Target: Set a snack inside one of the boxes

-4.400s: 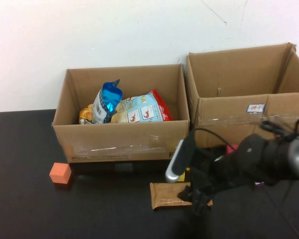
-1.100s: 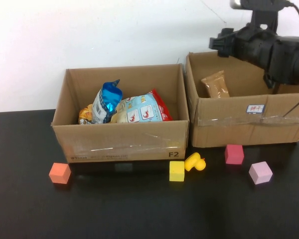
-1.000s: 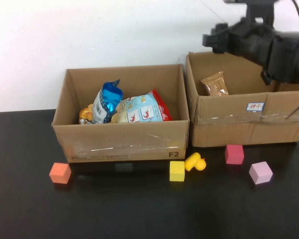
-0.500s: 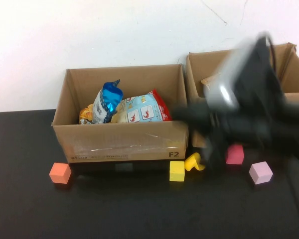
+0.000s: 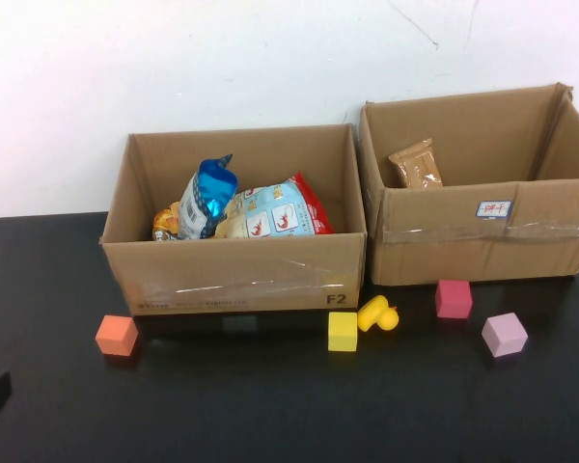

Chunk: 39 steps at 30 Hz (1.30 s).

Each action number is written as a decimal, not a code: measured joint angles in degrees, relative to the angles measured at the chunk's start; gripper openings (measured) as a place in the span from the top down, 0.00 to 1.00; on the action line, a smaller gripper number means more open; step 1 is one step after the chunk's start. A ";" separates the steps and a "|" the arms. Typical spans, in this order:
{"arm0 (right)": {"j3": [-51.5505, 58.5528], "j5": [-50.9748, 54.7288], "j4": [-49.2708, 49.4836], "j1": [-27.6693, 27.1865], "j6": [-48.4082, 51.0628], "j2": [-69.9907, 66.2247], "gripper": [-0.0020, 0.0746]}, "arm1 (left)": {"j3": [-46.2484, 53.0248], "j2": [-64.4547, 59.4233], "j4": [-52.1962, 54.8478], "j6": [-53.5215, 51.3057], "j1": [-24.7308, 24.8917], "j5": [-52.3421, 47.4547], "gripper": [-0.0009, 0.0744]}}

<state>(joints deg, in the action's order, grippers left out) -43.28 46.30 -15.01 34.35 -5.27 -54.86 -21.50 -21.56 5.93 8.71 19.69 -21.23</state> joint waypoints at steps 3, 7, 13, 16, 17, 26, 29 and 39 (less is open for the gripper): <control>5.86 -5.98 -5.15 0.00 -10.75 8.08 0.97 | 3.31 5.72 0.73 -0.51 0.00 3.24 0.99; 14.33 -9.63 -7.50 0.00 -19.02 16.65 0.97 | 5.28 12.13 1.57 -1.77 0.00 4.11 0.99; 21.65 -10.82 -6.85 0.00 -19.93 26.27 0.97 | 5.54 17.96 0.38 -2.12 0.00 2.04 0.99; 21.79 -11.82 -5.11 0.00 -17.00 28.13 0.97 | 5.66 18.24 0.19 -2.37 0.00 1.53 0.99; 21.79 -11.82 -4.94 0.00 -16.59 28.23 0.97 | 5.76 18.34 0.19 -2.47 0.00 1.53 0.99; 22.01 -9.99 -3.72 0.00 -15.97 28.23 0.97 | 5.76 18.46 0.29 -2.48 0.00 1.29 0.99; 22.01 -9.90 -3.72 0.00 -15.87 28.23 0.97 | 5.76 18.46 0.41 -2.48 0.00 1.17 0.99; 22.01 -9.90 -3.64 0.00 -15.89 28.36 0.97 | 9.66 19.77 0.41 -2.33 -1.64 5.42 0.99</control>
<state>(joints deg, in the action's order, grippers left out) -21.27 36.40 -18.64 34.35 -21.15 -26.50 -11.84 -1.78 6.34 6.37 18.05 -15.81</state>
